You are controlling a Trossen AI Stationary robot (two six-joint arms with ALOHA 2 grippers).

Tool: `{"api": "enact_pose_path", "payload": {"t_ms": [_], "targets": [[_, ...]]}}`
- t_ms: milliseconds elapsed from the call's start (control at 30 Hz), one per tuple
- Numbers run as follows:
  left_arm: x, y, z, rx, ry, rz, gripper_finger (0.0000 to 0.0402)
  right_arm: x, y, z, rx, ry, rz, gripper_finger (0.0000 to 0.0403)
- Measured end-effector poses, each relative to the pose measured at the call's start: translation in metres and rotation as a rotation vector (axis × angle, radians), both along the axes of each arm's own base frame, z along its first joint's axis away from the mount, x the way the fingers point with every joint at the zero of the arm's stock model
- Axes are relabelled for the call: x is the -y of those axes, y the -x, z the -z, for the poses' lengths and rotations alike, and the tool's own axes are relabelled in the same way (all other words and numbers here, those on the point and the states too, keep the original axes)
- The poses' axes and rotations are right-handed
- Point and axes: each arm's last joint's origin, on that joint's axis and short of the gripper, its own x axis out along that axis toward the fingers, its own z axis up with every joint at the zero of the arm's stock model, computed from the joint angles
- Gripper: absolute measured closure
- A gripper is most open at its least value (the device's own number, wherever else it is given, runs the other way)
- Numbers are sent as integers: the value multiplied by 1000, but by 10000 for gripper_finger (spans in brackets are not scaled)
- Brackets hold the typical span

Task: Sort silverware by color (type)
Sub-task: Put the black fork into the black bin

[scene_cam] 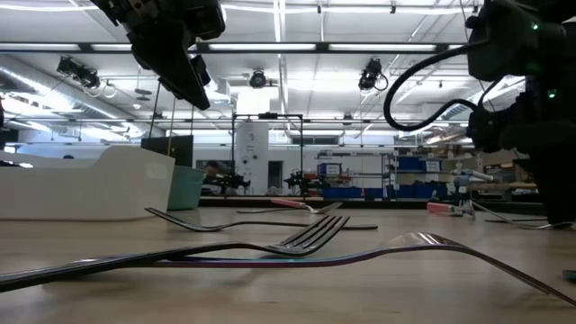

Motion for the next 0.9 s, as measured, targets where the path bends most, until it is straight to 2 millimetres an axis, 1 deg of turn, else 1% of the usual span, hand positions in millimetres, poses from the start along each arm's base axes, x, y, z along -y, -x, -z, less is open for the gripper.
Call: {"api": "enact_pose_path", "payload": {"t_ms": [100,200,433,467,700,900], "targets": [[0,0,0,2,0,0,292,0,-1,3,-16,7,-23,270],[0,0,0,2,0,0,292,-1,-2,4,-19,9,-49,294],[0,-1,-1,15,2,0,292,0,-2,2,3,16,-91,379],[0,-2,-1,21,2,0,292,0,-2,2,5,22,-100,384],[0,-2,-2,34,4,0,292,1,0,-2,29,33,-111,379],[0,-4,-4,54,9,-5,292,2,0,-9,72,44,-117,385]]}}
